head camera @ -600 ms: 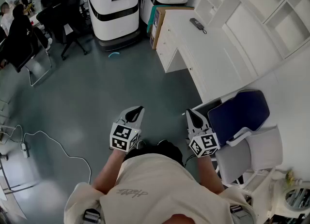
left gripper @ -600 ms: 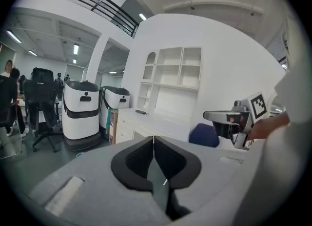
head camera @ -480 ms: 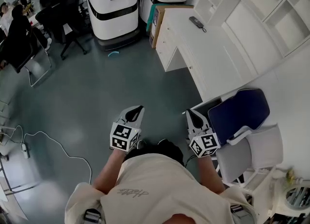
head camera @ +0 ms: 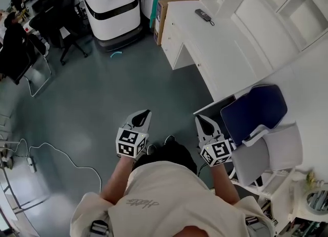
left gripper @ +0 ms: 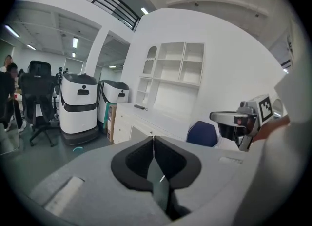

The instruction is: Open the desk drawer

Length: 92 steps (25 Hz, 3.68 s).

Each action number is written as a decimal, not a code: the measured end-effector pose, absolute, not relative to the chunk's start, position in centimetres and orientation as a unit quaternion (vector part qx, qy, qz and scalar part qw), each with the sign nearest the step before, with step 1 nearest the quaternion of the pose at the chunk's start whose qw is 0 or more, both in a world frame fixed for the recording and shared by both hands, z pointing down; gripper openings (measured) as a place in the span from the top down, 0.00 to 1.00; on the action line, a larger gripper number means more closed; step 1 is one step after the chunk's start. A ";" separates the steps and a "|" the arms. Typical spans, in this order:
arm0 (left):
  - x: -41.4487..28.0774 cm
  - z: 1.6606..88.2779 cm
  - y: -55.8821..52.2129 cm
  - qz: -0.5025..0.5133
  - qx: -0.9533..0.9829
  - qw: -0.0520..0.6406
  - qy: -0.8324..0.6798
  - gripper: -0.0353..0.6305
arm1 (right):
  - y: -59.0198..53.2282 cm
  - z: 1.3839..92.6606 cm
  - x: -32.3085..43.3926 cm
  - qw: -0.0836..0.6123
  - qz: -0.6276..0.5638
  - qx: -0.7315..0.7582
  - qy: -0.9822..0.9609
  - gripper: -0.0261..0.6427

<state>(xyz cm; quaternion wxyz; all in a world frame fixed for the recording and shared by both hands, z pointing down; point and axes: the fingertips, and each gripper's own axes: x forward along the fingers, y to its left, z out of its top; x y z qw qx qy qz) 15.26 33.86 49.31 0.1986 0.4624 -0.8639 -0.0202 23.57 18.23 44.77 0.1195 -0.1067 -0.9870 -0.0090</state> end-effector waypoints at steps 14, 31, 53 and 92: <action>5.1 48.7 25.7 -0.013 0.472 0.218 -0.854 0.92 | 9.2 49.1 13.4 0.124 0.079 -0.072 -0.986 0.97; -6.9 44.4 17.6 -0.027 0.477 0.197 -0.856 0.92 | -0.5 48.6 -0.5 0.125 0.067 -0.082 -0.986 0.97; -25.5 44.2 11.9 0.008 0.636 0.133 -0.760 0.92 | 2.2 46.9 -14.3 0.138 0.036 0.021 -0.989 0.97; -24.5 46.8 -18.1 0.139 0.776 0.136 -0.600 0.92 | -24.7 47.1 -5.4 0.090 0.070 0.343 -0.932 0.96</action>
